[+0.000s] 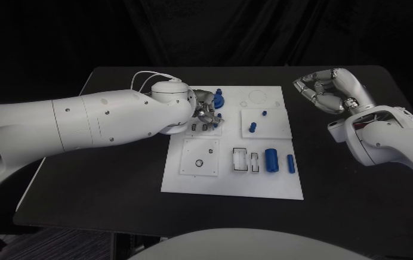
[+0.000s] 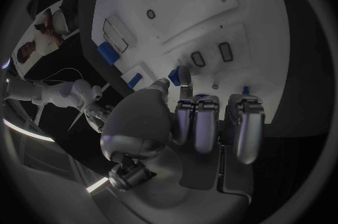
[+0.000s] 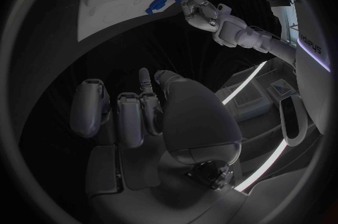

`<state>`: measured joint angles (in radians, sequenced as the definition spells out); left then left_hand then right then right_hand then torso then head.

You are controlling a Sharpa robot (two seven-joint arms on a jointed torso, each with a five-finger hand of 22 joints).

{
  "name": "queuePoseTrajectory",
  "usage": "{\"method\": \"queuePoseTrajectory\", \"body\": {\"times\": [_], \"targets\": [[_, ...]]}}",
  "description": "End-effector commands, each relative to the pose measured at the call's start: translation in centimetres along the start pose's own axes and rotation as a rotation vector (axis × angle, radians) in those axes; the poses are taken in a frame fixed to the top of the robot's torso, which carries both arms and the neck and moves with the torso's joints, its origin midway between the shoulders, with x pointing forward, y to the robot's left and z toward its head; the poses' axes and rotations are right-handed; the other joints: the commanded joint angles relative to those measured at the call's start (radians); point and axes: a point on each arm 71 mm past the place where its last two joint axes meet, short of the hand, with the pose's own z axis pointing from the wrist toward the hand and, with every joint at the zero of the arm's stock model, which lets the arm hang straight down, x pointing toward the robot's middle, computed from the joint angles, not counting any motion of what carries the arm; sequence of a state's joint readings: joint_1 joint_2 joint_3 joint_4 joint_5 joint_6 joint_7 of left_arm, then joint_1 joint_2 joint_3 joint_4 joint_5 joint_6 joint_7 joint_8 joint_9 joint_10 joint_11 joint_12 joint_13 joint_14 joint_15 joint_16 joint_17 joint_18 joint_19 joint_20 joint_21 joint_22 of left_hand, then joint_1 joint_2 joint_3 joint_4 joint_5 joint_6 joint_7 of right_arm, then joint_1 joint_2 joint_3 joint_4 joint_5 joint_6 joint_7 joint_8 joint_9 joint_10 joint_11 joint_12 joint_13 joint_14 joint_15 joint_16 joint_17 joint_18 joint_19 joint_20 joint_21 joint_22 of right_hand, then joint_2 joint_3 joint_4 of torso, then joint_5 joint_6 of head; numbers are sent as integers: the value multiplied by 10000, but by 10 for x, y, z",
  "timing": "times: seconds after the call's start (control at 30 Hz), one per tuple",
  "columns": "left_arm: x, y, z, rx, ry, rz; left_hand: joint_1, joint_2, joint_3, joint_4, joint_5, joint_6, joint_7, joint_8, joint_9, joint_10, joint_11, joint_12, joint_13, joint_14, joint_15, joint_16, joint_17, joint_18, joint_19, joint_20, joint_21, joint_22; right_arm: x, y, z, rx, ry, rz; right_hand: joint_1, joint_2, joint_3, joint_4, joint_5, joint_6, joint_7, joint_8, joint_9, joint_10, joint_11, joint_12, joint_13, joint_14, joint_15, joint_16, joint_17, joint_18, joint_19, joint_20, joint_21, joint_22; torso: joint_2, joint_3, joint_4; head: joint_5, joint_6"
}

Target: Assemble the parts on the task board

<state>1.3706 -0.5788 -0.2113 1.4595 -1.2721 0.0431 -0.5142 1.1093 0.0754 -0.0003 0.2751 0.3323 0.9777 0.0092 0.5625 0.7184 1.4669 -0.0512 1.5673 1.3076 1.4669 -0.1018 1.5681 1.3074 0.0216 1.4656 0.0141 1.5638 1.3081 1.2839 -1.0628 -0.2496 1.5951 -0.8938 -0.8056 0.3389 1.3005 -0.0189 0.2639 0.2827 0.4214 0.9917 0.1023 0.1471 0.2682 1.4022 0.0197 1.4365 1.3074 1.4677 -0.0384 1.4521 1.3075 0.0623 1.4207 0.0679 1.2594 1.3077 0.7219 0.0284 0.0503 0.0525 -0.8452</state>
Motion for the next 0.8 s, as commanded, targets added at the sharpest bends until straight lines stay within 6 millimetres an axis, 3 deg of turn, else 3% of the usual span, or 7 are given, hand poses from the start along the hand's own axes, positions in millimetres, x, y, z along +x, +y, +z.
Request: {"method": "queuePoseTrajectory", "body": {"times": [0.03, 0.23, 0.3, 0.43, 0.5, 0.8], "targets": [[3, -2, 0, 68, 229, 168, 190, -14, 40, -98, 276, 97, -10, -138, 59, 1039, -97, 35, 2632, 1039, -61, 27, 2634, -121, 810, -79, -67, 2226, 1, -1, -1, 115, 57, -58, 76, -5, 42, -8, -10, -1, -7, 31, -10, -48, 26, -52, 693, 590, -65, -2, 1177, 113, 68, -32, 50, 1395, 0, -2, 0, -6, -22], [3, -2, 0, 84, 267, 184, 547, -162, 467, -297, 1392, 174, -37, -488, 267, 1039, -127, 35, 2632, 1039, -87, 27, 2634, -119, 807, -108, -76, 2220, 1, -1, -1, 113, 62, -59, 72, 3, 46, 3, -8, -3, -4, 31, -11, -46, 28, -52, 690, 591, -65, -1, 1178, 114, 69, -33, 45, 1393, -8, -5, -3, 7, -83], [4, -1, 0, 88, 275, 185, 603, -264, 698, -311, 2045, 197, -40, -618, 358, 1039, -130, 35, 2632, 1039, -92, 27, 2634, -120, 809, -113, -77, 2224, 1, -1, -1, 114, 66, -58, 72, 3, 46, 3, -8, -3, -4, 31, -11, -46, 28, -52, 690, 591, -65, -1, 1178, 114, 69, -33, 45, 1393, -1, -2, -3, 7, -94], [4, -1, 0, 91, 286, 184, 648, -339, 868, -340, 2226, 220, -45, -692, 427, 1039, -135, 35, 2632, 1039, -94, 27, 2634, -120, 809, -114, -78, 2225, 1, -2, -1, 129, 68, -60, 72, 3, 46, 3, -8, -3, -4, 31, -11, -46, 28, -52, 690, 591, -65, -1, 1178, 114, 69, -33, 45, 1393, -1, -4, -5, 7, -137], [4, 0, 0, 73, 302, 189, 722, -457, 1185, -404, 2587, 257, -48, -798, 536, 1039, -139, 35, 2632, 1039, -98, 27, 2634, -121, 813, -120, -78, 2232, 1, -2, -1, 146, 74, -61, 72, 3, 46, 3, -8, -3, -4, 31, -11, -46, 28, -52, 690, 591, -65, -1, 1178, 114, 69, -33, 45, 1393, 0, -6, 5, 3, -159], [4, 4, -2, -37, 281, 153, 761, -724, 2000, -559, 3076, 376, -53, -988, 814, 1039, -144, 35, 2632, 1039, -102, 27, 2634, -117, 804, -123, -90, 2222, 1, -2, -1, 194, 92, -52, 72, 3, 46, 3, -8, -3, -4, 31, -11, -46, 28, -52, 690, 591, -65, -1, 1178, 114, 69, -33, 45, 1393, 8, -10, 13, 33, -243]]}}
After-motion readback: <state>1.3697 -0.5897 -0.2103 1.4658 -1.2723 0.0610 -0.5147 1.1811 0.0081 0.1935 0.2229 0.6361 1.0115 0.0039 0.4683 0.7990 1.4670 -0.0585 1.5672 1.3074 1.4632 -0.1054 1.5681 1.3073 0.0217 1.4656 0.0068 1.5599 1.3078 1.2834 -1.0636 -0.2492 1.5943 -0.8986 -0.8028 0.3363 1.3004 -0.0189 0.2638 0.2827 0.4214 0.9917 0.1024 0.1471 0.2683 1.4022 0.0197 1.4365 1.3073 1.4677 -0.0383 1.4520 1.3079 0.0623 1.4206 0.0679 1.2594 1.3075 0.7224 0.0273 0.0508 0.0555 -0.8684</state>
